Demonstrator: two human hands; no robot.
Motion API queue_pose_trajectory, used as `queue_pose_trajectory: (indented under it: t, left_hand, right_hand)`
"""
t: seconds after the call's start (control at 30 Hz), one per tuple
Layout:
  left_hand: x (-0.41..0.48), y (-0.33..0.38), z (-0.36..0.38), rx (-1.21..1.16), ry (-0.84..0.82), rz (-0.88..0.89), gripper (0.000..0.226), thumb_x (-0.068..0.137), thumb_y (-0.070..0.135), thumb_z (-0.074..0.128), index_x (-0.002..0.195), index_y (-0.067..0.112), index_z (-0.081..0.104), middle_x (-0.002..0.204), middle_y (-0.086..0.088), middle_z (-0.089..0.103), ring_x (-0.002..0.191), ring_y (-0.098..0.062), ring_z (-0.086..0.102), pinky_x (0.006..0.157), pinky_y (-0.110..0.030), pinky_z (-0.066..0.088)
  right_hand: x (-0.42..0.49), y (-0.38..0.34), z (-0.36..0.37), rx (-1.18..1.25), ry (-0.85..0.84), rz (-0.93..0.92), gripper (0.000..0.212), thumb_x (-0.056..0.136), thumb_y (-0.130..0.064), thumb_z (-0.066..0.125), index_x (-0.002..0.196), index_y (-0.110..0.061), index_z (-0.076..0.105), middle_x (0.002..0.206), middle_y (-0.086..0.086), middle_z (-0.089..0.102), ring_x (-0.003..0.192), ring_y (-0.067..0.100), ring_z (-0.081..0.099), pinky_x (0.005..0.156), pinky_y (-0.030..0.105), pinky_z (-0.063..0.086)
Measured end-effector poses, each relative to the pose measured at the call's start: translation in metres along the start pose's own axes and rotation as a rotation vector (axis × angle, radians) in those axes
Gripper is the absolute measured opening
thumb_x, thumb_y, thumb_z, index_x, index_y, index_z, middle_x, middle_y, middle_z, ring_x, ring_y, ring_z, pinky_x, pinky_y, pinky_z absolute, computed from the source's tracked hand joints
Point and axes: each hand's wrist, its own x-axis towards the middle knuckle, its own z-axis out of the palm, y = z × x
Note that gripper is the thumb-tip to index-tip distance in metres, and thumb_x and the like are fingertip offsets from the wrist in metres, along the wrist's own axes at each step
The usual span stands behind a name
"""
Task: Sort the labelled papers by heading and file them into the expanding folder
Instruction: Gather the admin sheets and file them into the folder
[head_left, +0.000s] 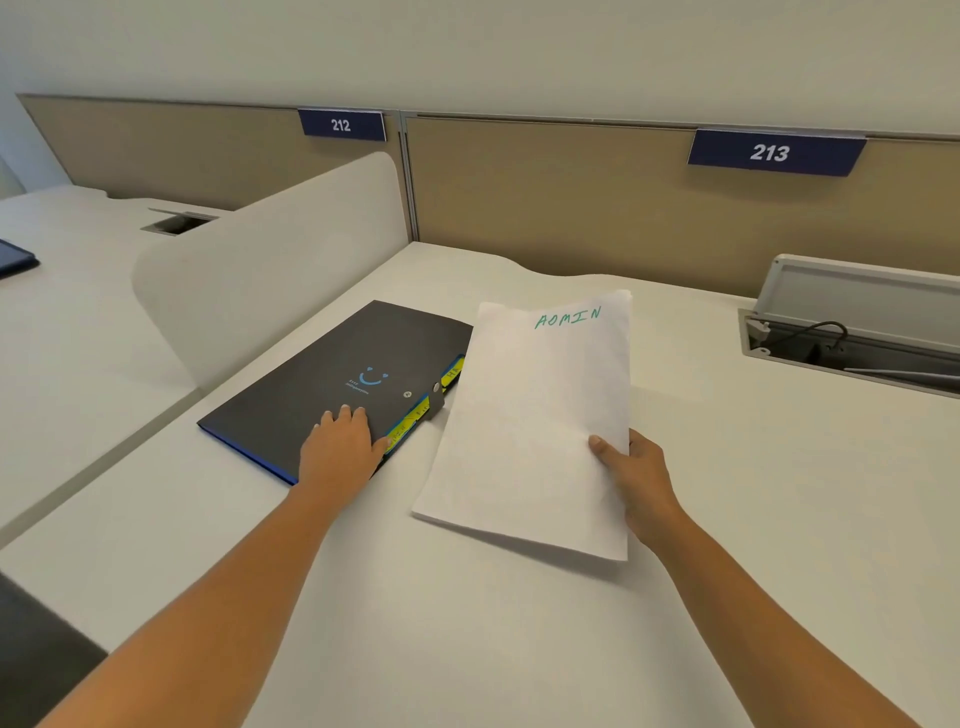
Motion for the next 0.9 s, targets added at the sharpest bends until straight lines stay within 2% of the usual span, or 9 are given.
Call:
queue_pose_trajectory:
  t: [0.17, 0.33, 0.4, 0.5, 0.57, 0.77, 0.9]
  left_hand:
    - [0.001, 0.002, 0.01, 0.004, -0.036, -0.031, 0.054, 0.098, 0.043, 0.035, 0.139, 0.008, 0.036, 0.143, -0.011, 0.04, 0.132, -0.029, 0.038, 0.101, -0.039, 0.041]
    - [0.001, 0.007, 0.013, 0.078, -0.041, -0.023, 0.05, 0.101, 0.037, 0.029, 0.139, 0.005, 0.034, 0.141, -0.015, 0.041, 0.13, -0.032, 0.04, 0.099, -0.038, 0.043]
    - [0.001, 0.008, 0.013, 0.133, -0.037, -0.006, 0.044, 0.102, 0.029, 0.029, 0.137, 0.003, 0.035, 0.136, -0.016, 0.044, 0.126, -0.032, 0.044, 0.097, -0.036, 0.044]
    - [0.003, 0.006, 0.009, 0.216, -0.026, 0.037, 0.026, 0.1, 0.013, 0.034, 0.12, 0.004, 0.046, 0.116, -0.012, 0.055, 0.105, -0.027, 0.056, 0.081, -0.032, 0.049]
    - [0.004, 0.004, 0.006, 0.233, -0.044, 0.071, 0.018, 0.097, 0.009, 0.04, 0.113, 0.005, 0.048, 0.109, -0.01, 0.059, 0.097, -0.025, 0.059, 0.077, -0.031, 0.049]
    - [0.005, 0.007, -0.012, 0.256, -0.068, 0.116, 0.019, 0.095, 0.009, 0.047, 0.113, 0.006, 0.047, 0.11, -0.011, 0.063, 0.096, -0.024, 0.063, 0.08, -0.027, 0.049]
    - [0.004, 0.004, -0.024, 0.23, -0.028, 0.095, 0.024, 0.093, 0.01, 0.052, 0.116, 0.008, 0.044, 0.106, -0.009, 0.065, 0.091, -0.022, 0.065, 0.076, -0.026, 0.05]
  right_hand:
    - [0.0, 0.003, 0.004, 0.007, -0.01, 0.019, 0.024, 0.091, -0.015, 0.058, 0.115, -0.012, 0.06, 0.108, 0.006, 0.067, 0.098, 0.03, 0.064, 0.091, 0.046, 0.051]
    - [0.0, 0.005, 0.008, -0.002, -0.005, 0.034, 0.024, 0.09, -0.016, 0.059, 0.114, -0.014, 0.061, 0.11, 0.006, 0.067, 0.099, 0.03, 0.064, 0.092, 0.049, 0.05]
    - [-0.001, 0.004, 0.008, 0.007, -0.001, 0.043, 0.021, 0.09, -0.015, 0.059, 0.111, -0.014, 0.061, 0.11, 0.007, 0.067, 0.099, 0.03, 0.064, 0.092, 0.048, 0.051]
    - [-0.002, 0.002, 0.007, 0.033, 0.003, 0.062, 0.018, 0.091, -0.014, 0.058, 0.109, -0.014, 0.059, 0.109, 0.008, 0.066, 0.098, 0.03, 0.063, 0.091, 0.045, 0.051]
    - [-0.003, 0.0, 0.005, 0.053, -0.001, 0.073, 0.02, 0.092, -0.012, 0.057, 0.112, -0.01, 0.059, 0.109, 0.008, 0.065, 0.098, 0.031, 0.063, 0.091, 0.044, 0.05]
    - [-0.003, -0.014, 0.002, 0.109, -0.021, 0.083, 0.021, 0.092, -0.009, 0.055, 0.112, -0.005, 0.058, 0.1, 0.007, 0.066, 0.092, 0.03, 0.063, 0.085, 0.04, 0.05]
    - [-0.002, -0.03, -0.003, 0.087, -0.099, 0.152, 0.024, 0.092, -0.002, 0.052, 0.114, 0.002, 0.057, 0.108, 0.017, 0.064, 0.092, 0.034, 0.063, 0.087, 0.045, 0.05]
